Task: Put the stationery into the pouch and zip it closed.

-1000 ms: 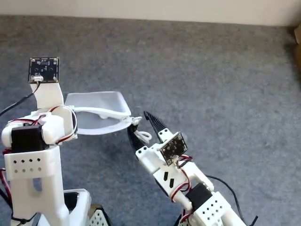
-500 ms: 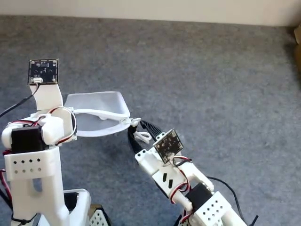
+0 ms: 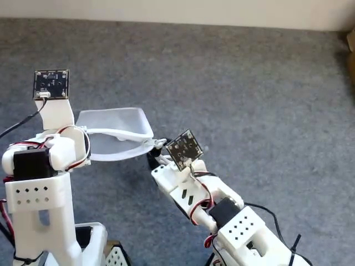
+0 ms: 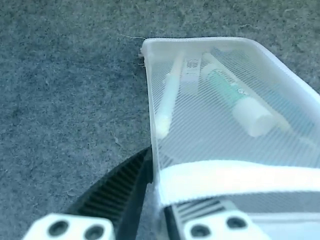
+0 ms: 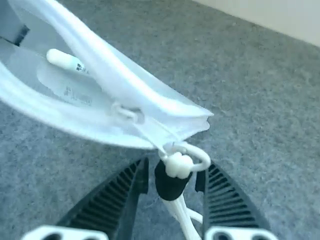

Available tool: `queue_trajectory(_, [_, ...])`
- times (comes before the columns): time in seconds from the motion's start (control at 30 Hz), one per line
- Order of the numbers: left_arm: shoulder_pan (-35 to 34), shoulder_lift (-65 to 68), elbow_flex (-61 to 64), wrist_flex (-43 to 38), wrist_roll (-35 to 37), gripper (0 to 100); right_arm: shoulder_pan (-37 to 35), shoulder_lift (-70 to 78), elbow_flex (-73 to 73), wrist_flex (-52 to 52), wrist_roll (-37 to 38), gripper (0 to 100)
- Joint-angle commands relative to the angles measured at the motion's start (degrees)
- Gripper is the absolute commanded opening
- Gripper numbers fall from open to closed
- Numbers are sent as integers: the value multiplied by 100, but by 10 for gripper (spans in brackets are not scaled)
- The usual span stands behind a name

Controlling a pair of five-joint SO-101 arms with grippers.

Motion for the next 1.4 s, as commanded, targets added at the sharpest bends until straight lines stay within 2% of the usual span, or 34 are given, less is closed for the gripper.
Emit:
queue_trajectory(0.0, [110, 22, -40, -35, 0, 7, -22, 22, -444, -13, -62, 139])
queue_trajectory(0.2, [110, 22, -40, -35, 0, 7, -22, 66, -382, -629, -62, 133])
queue_trajectory(0.4, [110, 22, -40, -35, 0, 7, 75, 22, -136, -743, 44, 3])
queue_trajectory(0.53, [101, 22, -40, -35, 0, 7, 242, -40, -92, -664, 360, 5])
queue_trajectory(0.77, [101, 22, -40, -35, 0, 7, 215, -1235, -92, 760, 352, 11])
queue_trajectory(0.87, [101, 22, -40, -26, 0, 7, 215, -1508, 13, 1068, 343, 69])
queue_trajectory(0.93, [101, 22, -40, -26, 0, 7, 215, -1516, 136, 1077, 334, 118])
queue_trajectory(1.13, [101, 22, -31, -26, 0, 7, 13, -1516, 365, 1051, 334, 125])
queue_trajectory(1.27, [101, 22, -31, -18, 0, 7, -110, -1525, 365, 1051, 334, 121])
queue_trajectory(1.37, [101, 22, -31, -18, 0, 7, -101, -1534, 356, 1051, 378, 65])
